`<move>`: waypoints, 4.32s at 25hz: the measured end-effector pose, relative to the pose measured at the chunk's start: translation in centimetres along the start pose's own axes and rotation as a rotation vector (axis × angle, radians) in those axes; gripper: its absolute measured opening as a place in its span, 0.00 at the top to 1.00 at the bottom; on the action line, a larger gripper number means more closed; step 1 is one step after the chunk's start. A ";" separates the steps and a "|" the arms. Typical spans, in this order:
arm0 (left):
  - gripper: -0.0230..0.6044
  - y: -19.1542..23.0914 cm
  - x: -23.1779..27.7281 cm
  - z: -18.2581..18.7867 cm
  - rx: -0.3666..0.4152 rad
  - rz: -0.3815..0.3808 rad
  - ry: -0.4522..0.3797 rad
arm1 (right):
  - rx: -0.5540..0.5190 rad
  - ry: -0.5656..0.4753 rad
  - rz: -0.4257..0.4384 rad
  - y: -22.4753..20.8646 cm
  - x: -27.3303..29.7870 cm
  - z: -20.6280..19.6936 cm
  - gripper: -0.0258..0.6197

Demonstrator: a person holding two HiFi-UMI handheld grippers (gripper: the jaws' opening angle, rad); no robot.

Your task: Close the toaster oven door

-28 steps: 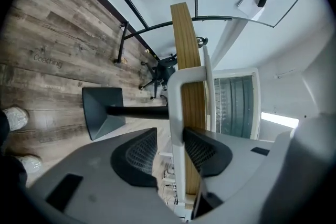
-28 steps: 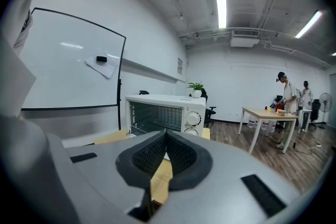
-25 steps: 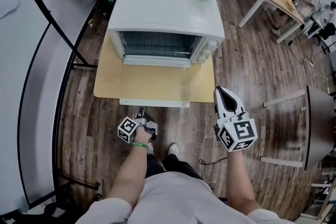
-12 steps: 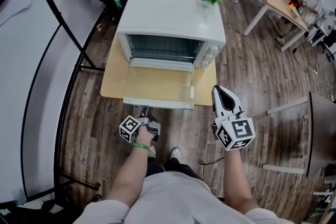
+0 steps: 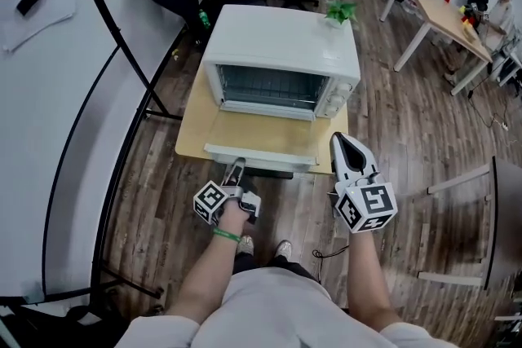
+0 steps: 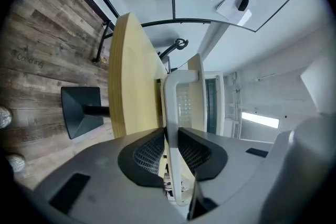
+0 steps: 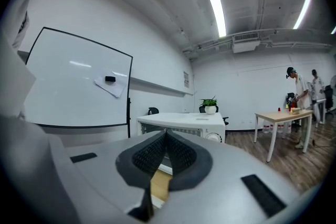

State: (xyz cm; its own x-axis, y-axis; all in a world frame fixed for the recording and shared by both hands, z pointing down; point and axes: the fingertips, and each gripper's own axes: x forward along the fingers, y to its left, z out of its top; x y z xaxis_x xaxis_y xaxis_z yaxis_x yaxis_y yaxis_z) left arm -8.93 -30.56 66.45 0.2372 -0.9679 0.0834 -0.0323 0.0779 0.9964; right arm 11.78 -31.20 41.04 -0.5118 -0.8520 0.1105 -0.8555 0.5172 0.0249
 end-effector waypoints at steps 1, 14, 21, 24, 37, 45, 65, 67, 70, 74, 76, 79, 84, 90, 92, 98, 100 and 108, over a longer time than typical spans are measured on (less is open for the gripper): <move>0.83 -0.7 0.2 0.1 0.005 -0.016 -0.002 | 0.003 -0.005 0.005 0.2 0.1 0.1 0.96; 0.79 -9.9 4.0 2.1 0.032 -0.207 -0.050 | 0.001 -0.055 0.005 -0.3 0.2 1.9 0.96; 0.78 -13.1 6.8 2.8 0.035 -0.260 -0.052 | -0.011 -0.067 -0.023 -1.7 -0.3 2.7 0.96; 0.78 -14.6 8.1 3.6 0.054 -0.274 -0.053 | -0.009 -0.068 -0.034 -2.1 -0.1 2.9 0.96; 0.79 -17.8 13.1 4.8 0.052 -0.301 -0.054 | -0.007 -0.039 -0.090 -4.8 0.7 2.5 0.96; 0.79 -18.6 14.8 5.2 0.060 -0.317 -0.055 | 0.001 -0.034 -0.112 -5.9 1.4 2.3 0.96; 0.71 -18.1 10.8 4.4 0.024 -0.370 -0.035 | 0.019 -0.048 -0.086 -4.4 1.5 2.1 0.96; 0.78 -18.1 10.1 4.5 0.041 -0.368 -0.038 | 0.019 -0.049 -0.077 -3.9 1.4 2.1 0.96; 0.88 -18.1 9.1 4.7 0.056 -0.362 -0.048 | 0.020 -0.052 -0.070 -3.5 1.3 2.2 0.96; 0.94 -18.2 8.3 4.7 0.068 -0.351 -0.052 | 0.020 -0.057 -0.066 -3.1 1.1 2.4 0.96; 0.94 -18.4 8.0 4.7 0.066 -0.356 -0.050 | 0.020 -0.058 -0.064 -2.9 1.0 2.4 0.96; 0.94 -19.5 7.8 4.5 0.101 -0.375 -0.036 | 0.017 -0.063 -0.066 -2.9 0.9 2.5 0.96; 0.94 -23.1 6.9 3.8 0.460 -0.392 -0.005 | 0.002 -0.076 -0.086 -4.1 0.7 3.4 0.96; 0.94 -27.1 5.1 2.3 1.051 -0.346 0.015 | -0.005 -0.095 -0.103 -4.7 0.6 4.3 0.96; 0.94 -27.7 4.9 1.6 1.221 -0.311 0.013 | -0.008 -0.093 -0.105 -4.9 0.7 4.2 0.96; 0.94 -29.0 3.9 0.2 1.523 -0.273 -0.011 | -0.024 -0.083 -0.112 -5.0 0.9 4.0 0.96; 0.94 -29.2 3.6 -0.3 1.554 -0.277 -0.013 | -0.032 -0.079 -0.115 -5.2 0.9 3.9 0.96; 0.94 -28.7 3.2 -0.9 1.573 -0.264 0.011 | -0.043 -0.076 -0.107 -5.0 0.8 3.8 0.96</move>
State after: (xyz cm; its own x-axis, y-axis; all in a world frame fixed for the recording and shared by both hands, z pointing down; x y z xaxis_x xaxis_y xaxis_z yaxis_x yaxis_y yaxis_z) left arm -6.35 -35.69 38.09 0.4045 -0.9114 -0.0751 -0.9145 -0.4040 -0.0225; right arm 15.33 -34.74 37.24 -0.4237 -0.9053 0.0297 -0.9022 0.4247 0.0751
